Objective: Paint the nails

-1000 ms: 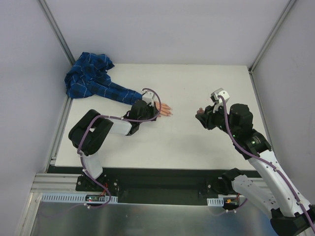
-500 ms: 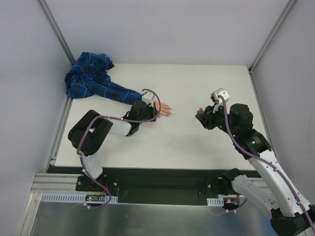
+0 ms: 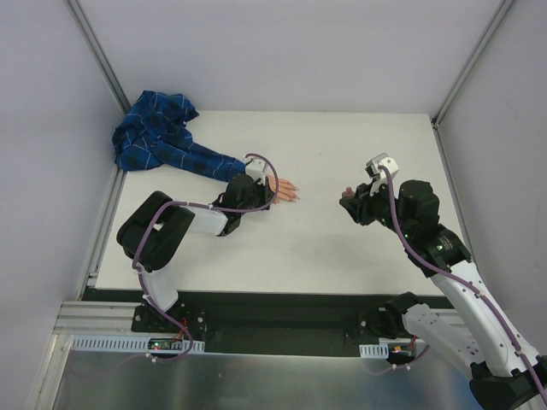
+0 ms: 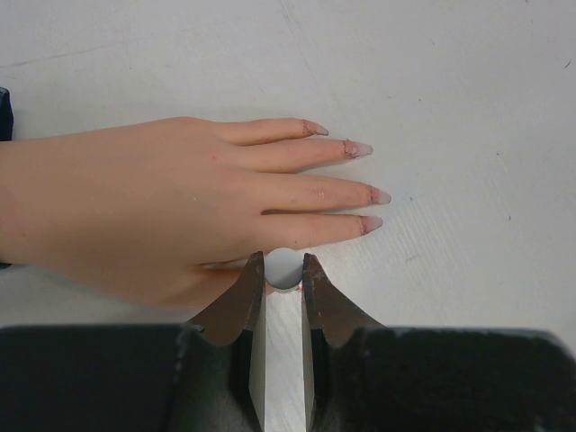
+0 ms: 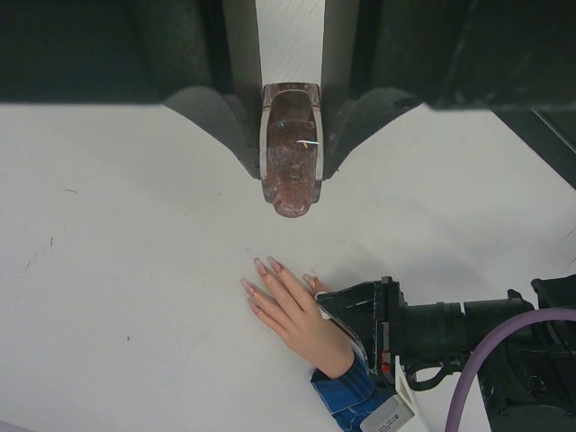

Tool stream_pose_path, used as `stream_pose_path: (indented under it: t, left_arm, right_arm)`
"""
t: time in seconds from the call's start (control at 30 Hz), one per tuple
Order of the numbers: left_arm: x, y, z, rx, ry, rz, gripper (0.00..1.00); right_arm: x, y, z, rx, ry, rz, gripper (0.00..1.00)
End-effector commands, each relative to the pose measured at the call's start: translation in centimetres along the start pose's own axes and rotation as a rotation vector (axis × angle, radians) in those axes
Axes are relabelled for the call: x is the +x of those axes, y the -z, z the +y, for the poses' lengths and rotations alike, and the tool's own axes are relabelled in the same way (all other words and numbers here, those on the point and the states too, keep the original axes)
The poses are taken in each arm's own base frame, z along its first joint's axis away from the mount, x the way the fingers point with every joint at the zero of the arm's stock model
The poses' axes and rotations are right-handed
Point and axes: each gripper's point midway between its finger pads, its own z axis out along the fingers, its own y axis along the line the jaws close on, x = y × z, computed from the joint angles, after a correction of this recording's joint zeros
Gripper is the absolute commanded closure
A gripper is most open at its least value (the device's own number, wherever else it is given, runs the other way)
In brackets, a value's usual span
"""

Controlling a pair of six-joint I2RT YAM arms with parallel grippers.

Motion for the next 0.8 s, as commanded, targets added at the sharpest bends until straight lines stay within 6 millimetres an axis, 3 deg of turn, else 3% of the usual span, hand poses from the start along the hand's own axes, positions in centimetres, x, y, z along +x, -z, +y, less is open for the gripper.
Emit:
stream_pose_path:
  t: [0.0, 0.77]
  left_arm:
    - [-2.9, 0.0, 0.1, -0.005, -0.017, -0.077, 1.0]
    - [-1.4, -1.1, -1.5, 0.043, 0.013, -0.032, 1.0]
  right_arm:
    - [-1.4, 0.2, 0.1, -0.006, -0.002, -0.06, 1.0]
    - [-1.3, 0.1, 0.2, -0.012, -0.003, -0.055, 1.0]
